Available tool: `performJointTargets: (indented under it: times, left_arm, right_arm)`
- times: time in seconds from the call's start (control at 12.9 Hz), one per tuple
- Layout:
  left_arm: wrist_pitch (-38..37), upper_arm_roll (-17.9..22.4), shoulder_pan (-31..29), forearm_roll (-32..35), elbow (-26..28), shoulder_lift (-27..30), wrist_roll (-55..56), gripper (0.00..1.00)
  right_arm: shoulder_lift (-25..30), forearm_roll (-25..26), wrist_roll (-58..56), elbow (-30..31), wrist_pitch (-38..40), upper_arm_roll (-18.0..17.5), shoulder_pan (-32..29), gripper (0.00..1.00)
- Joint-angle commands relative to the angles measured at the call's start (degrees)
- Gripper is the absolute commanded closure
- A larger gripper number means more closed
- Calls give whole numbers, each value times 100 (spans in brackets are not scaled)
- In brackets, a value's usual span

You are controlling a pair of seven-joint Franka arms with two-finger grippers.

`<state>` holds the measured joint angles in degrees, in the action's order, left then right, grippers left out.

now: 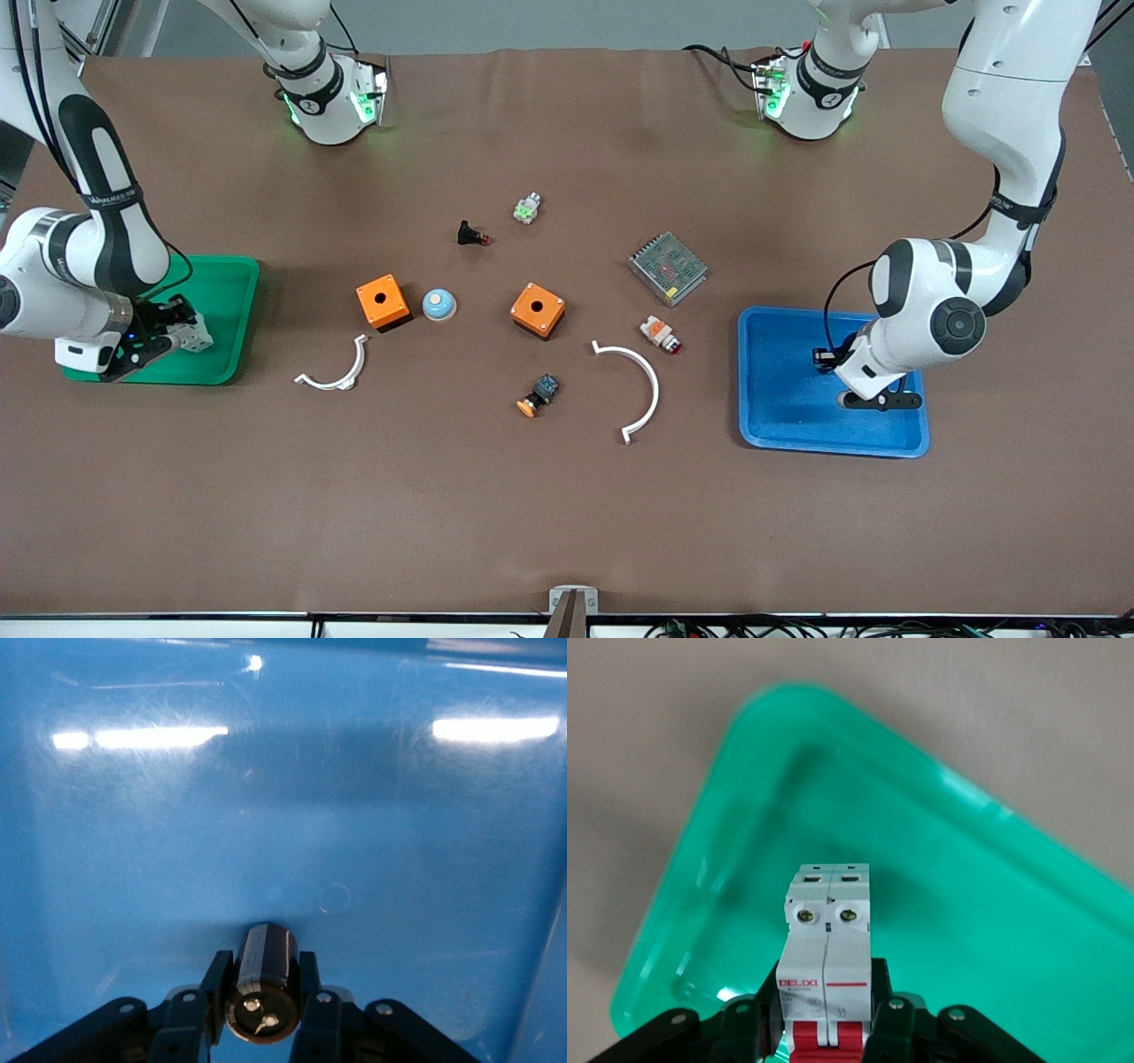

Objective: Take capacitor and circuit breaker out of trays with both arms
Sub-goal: 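Lift the capacitor and breaker out of the trays toward the table middle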

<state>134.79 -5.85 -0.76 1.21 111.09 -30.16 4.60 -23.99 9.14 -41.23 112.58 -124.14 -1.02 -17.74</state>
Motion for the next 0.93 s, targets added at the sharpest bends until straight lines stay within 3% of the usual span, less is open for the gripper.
performJointTargets:
  times: [0.0,0.16,0.31,0.54,0.86]
  left_arm:
    - [-302,-74,50,2,-35,457,85,98]
    - [-794,-397,111,-7,-157,800,487,99]
    - [-1042,-1011,112,-7,-211,985,1364,99]
    - [-990,-1821,356,2,-202,925,3050,99]
    - [-640,-1841,1585,2,-202,723,5169,99]
  right_arm:
    - [290,-182,1086,-410,704,-161,375,99]
    - [281,-1085,2209,-622,943,-311,473,98]
    - [272,-1562,3518,-623,944,-320,963,98]
    - [202,-1634,5795,-614,455,-320,1946,98]
    - [-218,-1643,7310,-606,-259,-320,2661,98]
